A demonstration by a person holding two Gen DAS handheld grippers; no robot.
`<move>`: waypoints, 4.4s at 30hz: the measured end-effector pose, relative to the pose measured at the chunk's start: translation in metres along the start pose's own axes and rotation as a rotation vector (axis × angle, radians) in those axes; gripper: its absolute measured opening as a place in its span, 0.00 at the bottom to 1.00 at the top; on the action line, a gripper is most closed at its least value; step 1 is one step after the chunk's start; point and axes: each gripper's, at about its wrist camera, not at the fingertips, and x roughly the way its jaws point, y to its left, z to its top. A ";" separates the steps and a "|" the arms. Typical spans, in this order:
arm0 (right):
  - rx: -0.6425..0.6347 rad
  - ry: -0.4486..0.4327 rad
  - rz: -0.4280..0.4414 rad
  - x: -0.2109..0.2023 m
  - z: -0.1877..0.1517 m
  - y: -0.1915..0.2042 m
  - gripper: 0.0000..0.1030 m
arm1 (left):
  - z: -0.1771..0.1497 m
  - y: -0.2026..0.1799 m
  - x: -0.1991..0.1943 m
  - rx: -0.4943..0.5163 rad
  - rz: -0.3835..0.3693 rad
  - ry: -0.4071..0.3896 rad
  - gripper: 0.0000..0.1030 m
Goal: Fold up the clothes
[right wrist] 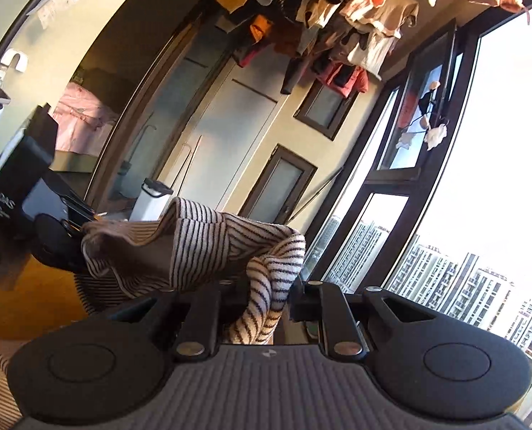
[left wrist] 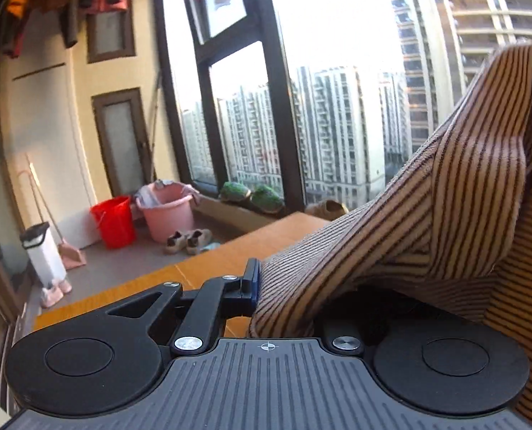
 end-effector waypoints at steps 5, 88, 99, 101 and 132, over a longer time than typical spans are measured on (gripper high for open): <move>0.015 -0.187 -0.064 -0.021 0.034 -0.011 0.15 | 0.046 0.017 -0.056 -0.040 0.079 -0.125 0.13; 0.440 0.571 0.334 0.258 -0.090 0.007 0.66 | -0.064 0.085 0.120 -0.308 0.017 0.457 0.42; 0.210 0.361 0.078 0.268 -0.065 -0.024 0.05 | -0.066 0.133 0.101 -0.245 0.341 0.417 0.24; 0.227 0.411 0.026 0.275 -0.078 -0.026 0.06 | -0.064 0.143 0.090 -0.297 0.359 0.418 0.27; 0.193 0.590 0.332 0.128 -0.094 0.044 0.29 | -0.085 0.053 -0.015 -0.446 -0.140 0.483 0.77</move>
